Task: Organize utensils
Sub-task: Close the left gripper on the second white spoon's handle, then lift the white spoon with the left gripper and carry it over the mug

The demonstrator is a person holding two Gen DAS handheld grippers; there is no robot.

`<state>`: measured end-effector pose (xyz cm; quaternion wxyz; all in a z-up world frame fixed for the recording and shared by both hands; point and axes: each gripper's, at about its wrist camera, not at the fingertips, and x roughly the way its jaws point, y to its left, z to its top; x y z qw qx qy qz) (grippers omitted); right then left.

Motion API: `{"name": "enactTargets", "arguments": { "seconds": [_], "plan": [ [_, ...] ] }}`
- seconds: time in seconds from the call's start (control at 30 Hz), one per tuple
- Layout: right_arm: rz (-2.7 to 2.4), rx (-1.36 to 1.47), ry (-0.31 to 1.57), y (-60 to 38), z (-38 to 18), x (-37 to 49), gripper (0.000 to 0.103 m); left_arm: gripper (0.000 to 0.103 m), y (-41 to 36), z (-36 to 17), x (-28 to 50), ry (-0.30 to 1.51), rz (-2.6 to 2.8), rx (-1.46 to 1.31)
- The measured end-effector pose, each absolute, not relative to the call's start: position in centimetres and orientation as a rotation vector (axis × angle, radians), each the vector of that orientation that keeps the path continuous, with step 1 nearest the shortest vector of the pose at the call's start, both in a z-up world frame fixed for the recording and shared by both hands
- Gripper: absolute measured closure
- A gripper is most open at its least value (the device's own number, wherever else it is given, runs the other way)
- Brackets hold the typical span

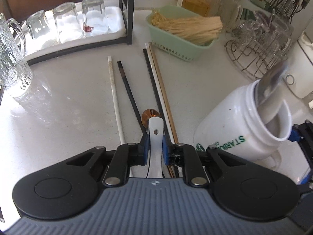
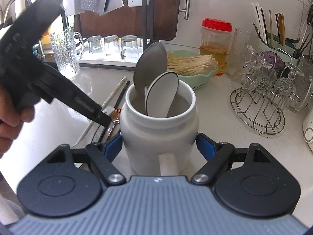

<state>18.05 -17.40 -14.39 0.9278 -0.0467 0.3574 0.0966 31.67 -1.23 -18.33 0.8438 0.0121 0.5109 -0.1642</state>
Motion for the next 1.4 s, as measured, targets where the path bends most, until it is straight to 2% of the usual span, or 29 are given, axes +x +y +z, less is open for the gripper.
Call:
{"name": "enactTargets", "arguments": {
  "seconds": [0.5,1.4],
  "plan": [
    [0.178,-0.118,0.720,-16.7,-14.7,18.8,0.018,0.086,0.9,-13.5,29.4,1.010,-0.366,-0.091],
    [0.174,-0.139,0.700,-16.3,-14.9,19.3,0.017,0.086,1.4,-11.7,27.8,0.966,-0.393,-0.106]
  ]
}}
